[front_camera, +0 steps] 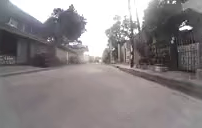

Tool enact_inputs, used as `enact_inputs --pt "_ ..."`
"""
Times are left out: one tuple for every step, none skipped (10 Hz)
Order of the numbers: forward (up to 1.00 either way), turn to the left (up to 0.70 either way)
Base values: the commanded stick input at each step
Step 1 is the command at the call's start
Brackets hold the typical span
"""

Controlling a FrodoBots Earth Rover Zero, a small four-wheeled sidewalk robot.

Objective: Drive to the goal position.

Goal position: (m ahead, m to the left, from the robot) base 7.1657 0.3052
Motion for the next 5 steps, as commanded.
enact_inputs --pt "1.00 0.00" --pt "1.00 0.00" --pt "1.00 0.00" --pt "1.00 0.00" --pt "1.00 0.00"
